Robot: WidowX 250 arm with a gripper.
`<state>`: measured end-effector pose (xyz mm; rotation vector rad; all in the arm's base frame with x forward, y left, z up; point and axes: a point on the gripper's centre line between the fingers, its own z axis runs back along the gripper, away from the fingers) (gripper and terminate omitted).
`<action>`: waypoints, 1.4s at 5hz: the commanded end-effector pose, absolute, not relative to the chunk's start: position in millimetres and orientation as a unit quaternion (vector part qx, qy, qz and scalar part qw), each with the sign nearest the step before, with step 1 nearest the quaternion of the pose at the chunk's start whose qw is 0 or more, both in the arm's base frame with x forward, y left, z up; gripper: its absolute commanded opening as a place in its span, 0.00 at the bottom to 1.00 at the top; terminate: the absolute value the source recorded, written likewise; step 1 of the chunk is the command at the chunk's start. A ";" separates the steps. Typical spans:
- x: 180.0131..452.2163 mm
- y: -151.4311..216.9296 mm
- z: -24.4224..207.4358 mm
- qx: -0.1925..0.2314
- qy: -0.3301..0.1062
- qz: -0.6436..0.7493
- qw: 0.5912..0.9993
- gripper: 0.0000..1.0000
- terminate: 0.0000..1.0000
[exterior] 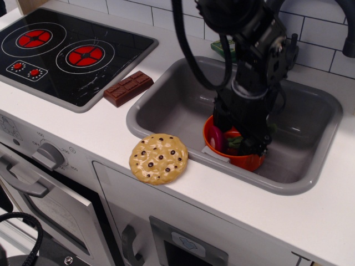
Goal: Take beet from pot sink
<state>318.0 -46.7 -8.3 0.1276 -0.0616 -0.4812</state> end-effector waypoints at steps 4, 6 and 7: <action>327.1 -24.2 65.2 0.051 -0.074 -0.166 0.982 0.00 0.00; 332.5 2.9 105.6 0.033 -0.120 -0.109 0.986 0.00 0.00; 342.2 22.5 97.6 0.035 -0.132 -0.063 0.989 0.00 0.00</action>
